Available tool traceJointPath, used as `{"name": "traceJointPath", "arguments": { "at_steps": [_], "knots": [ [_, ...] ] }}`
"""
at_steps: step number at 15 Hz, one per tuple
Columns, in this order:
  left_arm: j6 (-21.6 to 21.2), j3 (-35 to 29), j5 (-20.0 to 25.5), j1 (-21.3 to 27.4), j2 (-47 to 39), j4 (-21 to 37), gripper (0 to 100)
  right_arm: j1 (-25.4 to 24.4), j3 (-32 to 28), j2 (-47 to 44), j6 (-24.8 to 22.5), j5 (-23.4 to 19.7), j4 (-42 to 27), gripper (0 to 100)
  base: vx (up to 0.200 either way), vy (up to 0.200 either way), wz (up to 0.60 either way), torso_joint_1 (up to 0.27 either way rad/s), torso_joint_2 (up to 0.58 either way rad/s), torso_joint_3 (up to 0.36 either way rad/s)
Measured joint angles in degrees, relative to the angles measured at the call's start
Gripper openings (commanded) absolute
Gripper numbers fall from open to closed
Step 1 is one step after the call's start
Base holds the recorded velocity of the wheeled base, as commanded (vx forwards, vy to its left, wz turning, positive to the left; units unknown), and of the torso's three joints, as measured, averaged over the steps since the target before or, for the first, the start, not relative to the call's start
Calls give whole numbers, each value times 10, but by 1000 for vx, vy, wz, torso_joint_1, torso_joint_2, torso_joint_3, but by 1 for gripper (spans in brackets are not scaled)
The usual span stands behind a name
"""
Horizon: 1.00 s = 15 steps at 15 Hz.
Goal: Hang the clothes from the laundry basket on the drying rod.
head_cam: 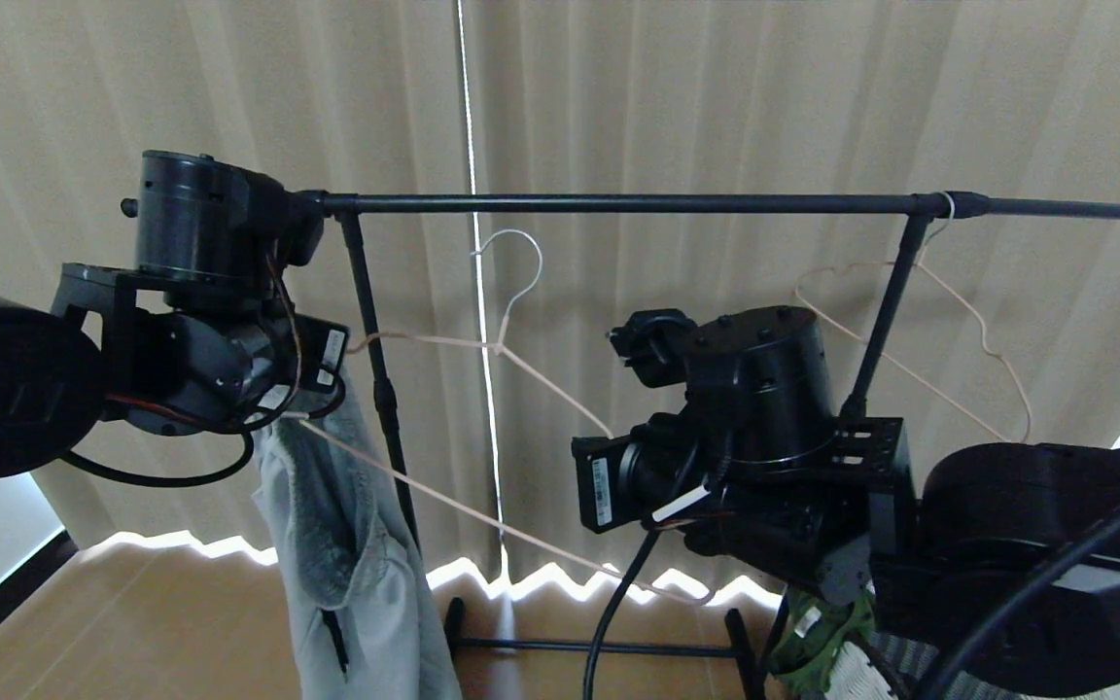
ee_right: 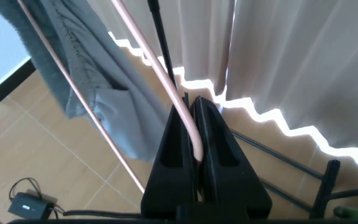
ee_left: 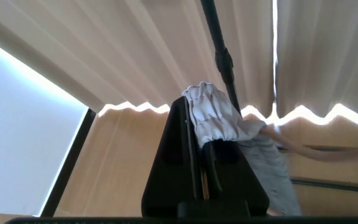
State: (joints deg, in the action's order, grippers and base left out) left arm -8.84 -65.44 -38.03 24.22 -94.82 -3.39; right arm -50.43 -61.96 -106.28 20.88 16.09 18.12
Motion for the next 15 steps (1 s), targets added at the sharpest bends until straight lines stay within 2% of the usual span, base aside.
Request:
{"name": "traceJointPath", "arguments": {
  "at_steps": [6,12,15],
  "knots": [
    [7,-6,0,18,1,0,0,-17,-37,-50,15,1,0,0,0,0,0,0,0,0],
    [12,-10,2,69,20,0,0,-20,-36,-69,15,2,27,0,0,0,0,0,0,0],
    [12,-6,22,96,30,0,0,-19,-37,-70,15,2,28,0,0,0,0,0,0,0]
  ]
}}
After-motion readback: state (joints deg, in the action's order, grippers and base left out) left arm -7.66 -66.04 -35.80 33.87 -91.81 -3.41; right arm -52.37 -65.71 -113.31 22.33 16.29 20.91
